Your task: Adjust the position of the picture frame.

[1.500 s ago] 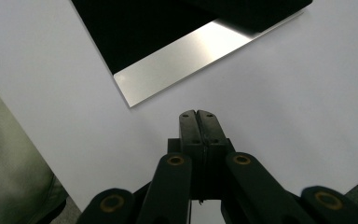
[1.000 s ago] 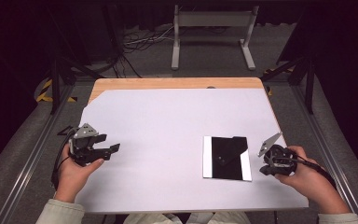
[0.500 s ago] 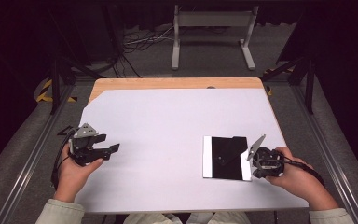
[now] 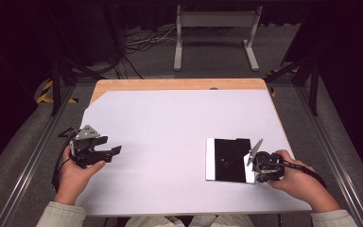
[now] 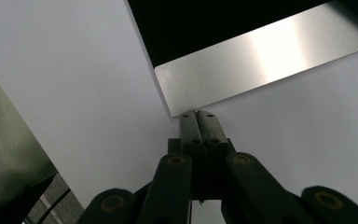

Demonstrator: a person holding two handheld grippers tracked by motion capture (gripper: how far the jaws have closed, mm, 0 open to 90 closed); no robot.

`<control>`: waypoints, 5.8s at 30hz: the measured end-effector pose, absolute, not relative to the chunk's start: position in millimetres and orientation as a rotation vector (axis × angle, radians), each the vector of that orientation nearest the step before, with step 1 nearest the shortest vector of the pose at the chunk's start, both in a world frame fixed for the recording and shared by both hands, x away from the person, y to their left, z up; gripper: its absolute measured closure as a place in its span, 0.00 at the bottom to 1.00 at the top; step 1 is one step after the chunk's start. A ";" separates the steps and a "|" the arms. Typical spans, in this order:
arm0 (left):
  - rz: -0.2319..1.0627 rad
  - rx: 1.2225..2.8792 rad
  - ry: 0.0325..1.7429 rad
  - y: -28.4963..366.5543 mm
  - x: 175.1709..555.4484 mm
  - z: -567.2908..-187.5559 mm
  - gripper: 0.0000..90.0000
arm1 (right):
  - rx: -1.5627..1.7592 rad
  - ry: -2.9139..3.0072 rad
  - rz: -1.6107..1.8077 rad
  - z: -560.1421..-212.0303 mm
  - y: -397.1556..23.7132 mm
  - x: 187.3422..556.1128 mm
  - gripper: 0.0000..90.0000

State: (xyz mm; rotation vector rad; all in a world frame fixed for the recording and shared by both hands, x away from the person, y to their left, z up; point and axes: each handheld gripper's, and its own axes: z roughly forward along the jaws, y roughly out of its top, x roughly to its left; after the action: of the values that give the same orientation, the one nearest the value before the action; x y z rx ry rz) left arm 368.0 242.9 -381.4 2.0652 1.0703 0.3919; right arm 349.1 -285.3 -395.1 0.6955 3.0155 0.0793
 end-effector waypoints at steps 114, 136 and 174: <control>0.380 2.076 1.081 242.4 369.5 -386.4 0.36 | 1.140 2.612 0.650 -415.9 -275.0 453.3 1.00; 0.379 2.087 1.076 240.1 369.4 -386.7 0.36 | 1.138 2.744 0.665 -416.1 -234.3 411.2 1.00; 0.381 2.091 1.058 236.9 369.7 -386.2 0.36 | 0.926 2.723 0.818 -403.6 -198.2 361.2 1.00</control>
State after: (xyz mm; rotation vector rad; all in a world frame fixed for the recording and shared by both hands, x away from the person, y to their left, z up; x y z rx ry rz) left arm 369.7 236.9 -386.2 2.0913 1.0578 0.3807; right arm 361.2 -198.2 -403.6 0.9259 2.7230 0.8176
